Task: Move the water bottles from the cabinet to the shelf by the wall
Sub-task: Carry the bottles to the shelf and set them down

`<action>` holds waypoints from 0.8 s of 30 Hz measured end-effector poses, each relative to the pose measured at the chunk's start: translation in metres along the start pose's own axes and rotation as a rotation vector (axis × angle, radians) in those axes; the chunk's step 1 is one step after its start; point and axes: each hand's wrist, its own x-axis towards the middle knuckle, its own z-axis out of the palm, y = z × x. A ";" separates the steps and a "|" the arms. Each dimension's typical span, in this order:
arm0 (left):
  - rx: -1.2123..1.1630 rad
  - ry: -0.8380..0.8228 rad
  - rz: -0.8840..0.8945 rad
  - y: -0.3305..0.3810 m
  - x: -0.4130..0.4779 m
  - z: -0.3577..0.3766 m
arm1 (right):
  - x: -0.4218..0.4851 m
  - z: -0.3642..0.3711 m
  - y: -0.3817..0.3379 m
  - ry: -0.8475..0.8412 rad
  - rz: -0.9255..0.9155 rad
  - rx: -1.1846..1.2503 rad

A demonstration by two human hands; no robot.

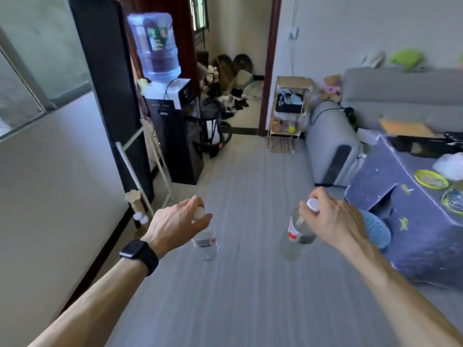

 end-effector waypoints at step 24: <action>0.090 0.159 0.063 0.132 0.547 -0.004 | 0.479 -0.009 0.160 0.163 0.017 0.126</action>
